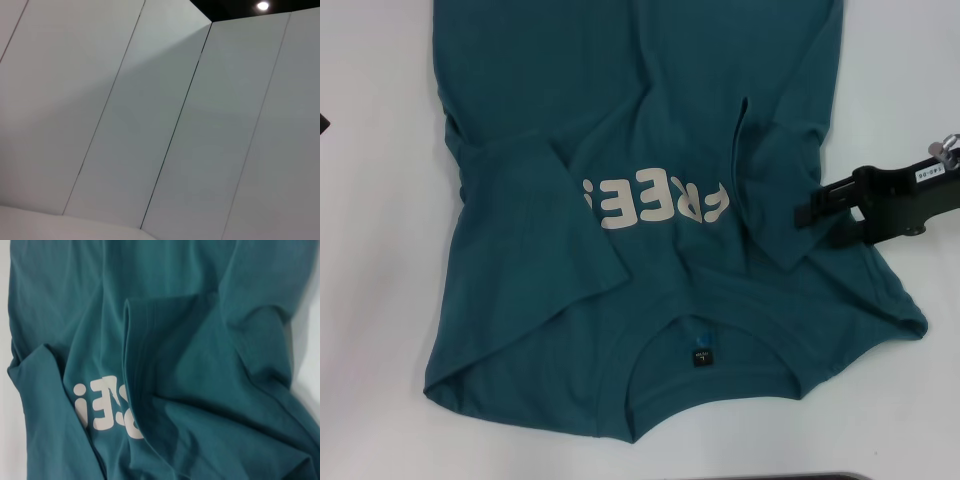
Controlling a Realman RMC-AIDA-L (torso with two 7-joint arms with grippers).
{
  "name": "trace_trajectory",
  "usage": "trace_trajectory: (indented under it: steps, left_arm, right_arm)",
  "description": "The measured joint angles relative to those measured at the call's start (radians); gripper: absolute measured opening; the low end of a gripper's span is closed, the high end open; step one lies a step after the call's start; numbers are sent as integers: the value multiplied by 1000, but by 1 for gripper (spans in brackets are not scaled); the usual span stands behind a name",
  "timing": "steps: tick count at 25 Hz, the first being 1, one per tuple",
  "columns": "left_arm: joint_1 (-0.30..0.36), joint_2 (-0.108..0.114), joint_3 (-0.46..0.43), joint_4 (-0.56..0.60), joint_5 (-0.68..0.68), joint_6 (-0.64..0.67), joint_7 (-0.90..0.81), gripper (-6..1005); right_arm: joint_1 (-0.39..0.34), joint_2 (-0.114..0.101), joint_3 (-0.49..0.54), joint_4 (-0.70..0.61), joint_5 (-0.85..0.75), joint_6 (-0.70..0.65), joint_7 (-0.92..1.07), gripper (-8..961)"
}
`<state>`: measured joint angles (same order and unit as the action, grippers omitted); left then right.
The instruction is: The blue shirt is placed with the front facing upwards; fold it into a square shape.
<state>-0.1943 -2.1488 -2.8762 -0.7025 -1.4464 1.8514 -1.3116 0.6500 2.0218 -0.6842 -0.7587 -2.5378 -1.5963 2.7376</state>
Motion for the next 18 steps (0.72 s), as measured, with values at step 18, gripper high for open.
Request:
trace_trajectory:
  steps: [18]
  left_arm:
    - [-4, 3, 0, 0, -2, -8, 1, 721]
  right_arm:
    - [5, 25, -3, 4, 20, 45, -10, 683]
